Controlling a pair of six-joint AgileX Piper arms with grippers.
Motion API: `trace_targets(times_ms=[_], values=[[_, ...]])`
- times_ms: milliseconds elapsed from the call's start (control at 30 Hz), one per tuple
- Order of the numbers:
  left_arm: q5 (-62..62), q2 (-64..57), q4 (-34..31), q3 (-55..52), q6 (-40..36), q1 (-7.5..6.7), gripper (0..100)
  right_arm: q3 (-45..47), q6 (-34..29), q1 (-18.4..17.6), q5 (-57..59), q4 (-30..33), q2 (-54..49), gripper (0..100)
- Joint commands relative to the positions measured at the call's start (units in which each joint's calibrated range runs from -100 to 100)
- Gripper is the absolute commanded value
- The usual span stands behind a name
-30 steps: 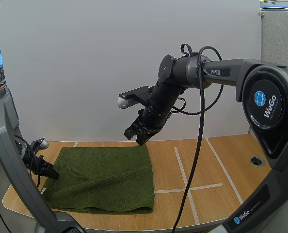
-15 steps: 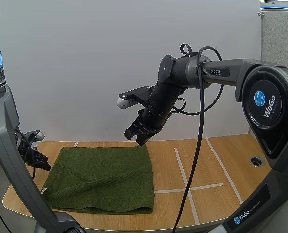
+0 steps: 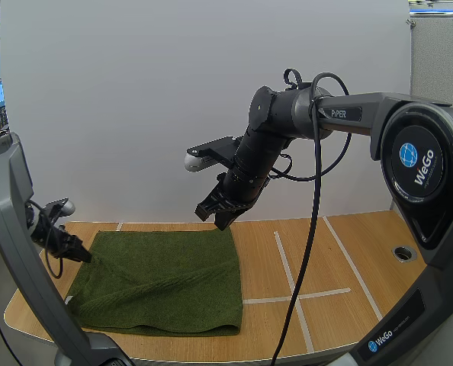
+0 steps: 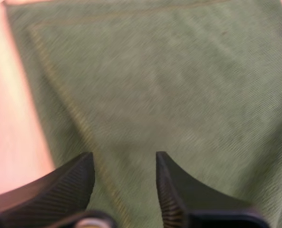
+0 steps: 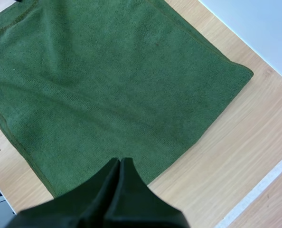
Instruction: Fold the towel
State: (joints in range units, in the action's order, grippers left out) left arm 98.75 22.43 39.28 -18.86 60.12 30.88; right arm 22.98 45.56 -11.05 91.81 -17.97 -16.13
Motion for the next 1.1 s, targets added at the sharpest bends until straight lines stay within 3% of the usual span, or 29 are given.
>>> trace_targets(times_ms=[0, 167, 467, 667, 900, 1067], values=[[1.25, -0.44, 2.88, 1.07, 0.08, -2.81, 72, 0.0, 0.33, 0.13, 3.11, -0.23, -0.93, 0], [1.25, 1.08, 3.29, 3.34, -0.74, -3.79, 72, 0.0, 0.33, 0.13, 5.53, -0.23, -0.93, 0], [1.25, 1.81, -2.48, 5.74, -2.83, -3.15, 72, 0.0, 0.33, 0.13, 6.73, -0.23, -0.93, 0], [1.25, 1.81, -4.47, 4.65, -2.58, -1.0, 72, 0.0, 0.33, 0.13, 7.09, -0.36, -1.06, 0], [1.25, 1.59, -8.65, 0.09, -1.0, 3.1, 72, 0.0, 0.64, 0.13, 7.09, -0.49, -1.08, 0], [1.25, -2.92, -8.49, -8.75, 4.05, 4.94, 72, 0.0, 1.66, 0.13, 7.09, -0.9, -1.08, 0]])
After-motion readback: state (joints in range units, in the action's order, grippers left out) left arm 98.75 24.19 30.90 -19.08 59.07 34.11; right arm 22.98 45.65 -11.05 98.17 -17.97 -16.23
